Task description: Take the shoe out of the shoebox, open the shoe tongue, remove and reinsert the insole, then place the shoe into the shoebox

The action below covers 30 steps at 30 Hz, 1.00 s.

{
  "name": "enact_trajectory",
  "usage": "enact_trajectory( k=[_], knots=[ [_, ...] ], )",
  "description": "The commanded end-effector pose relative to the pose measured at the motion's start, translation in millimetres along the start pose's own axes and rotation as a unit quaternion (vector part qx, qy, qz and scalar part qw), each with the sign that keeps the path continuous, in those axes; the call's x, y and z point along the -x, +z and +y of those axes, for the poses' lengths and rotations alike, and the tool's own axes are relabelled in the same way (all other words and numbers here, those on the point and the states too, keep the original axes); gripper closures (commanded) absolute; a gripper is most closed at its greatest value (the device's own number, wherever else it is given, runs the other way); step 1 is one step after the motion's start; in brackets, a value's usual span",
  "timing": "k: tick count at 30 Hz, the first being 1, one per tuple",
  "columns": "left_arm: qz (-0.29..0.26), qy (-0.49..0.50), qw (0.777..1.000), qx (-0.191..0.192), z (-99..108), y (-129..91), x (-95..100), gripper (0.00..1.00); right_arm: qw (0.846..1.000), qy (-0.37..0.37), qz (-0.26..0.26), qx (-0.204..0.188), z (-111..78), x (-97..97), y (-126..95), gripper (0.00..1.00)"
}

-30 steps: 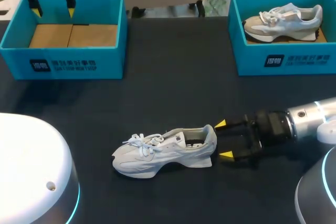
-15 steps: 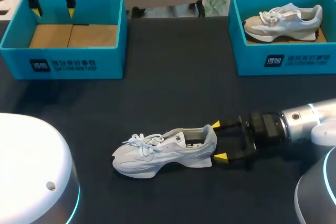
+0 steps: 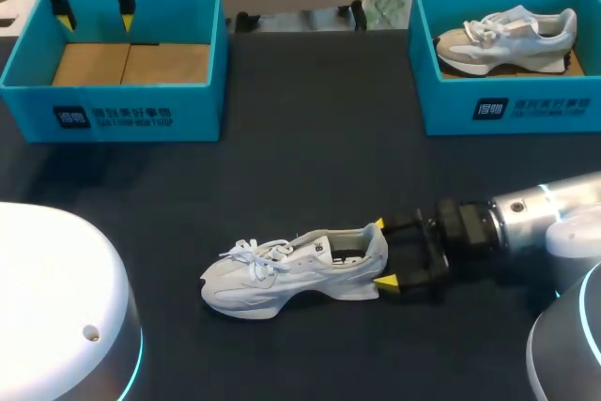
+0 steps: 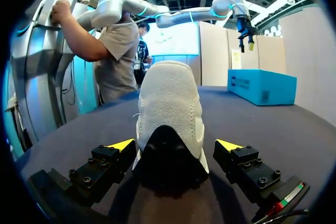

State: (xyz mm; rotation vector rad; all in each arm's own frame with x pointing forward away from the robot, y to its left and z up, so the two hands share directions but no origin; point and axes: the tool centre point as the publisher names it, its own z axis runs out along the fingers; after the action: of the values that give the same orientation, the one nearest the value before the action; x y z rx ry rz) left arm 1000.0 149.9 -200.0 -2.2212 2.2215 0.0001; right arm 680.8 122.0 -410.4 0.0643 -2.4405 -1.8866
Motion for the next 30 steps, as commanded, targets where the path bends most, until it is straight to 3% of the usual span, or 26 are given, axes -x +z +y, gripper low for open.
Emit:
enact_trajectory(
  k=[1, 30],
  knots=[
    [0.000, 0.000, 1.000, 0.000, 0.0, 0.1, 0.0, 0.00, 1.000, 0.000, -0.001, 0.000, 0.2, -1.5, 5.6, 0.00],
    [0.000, 0.000, 1.000, 0.000, 0.0, 0.1, 0.0, 0.00, 1.000, -0.017, 0.013, 0.011, 4.9, 2.7, 29.9, 0.00]
  ],
)
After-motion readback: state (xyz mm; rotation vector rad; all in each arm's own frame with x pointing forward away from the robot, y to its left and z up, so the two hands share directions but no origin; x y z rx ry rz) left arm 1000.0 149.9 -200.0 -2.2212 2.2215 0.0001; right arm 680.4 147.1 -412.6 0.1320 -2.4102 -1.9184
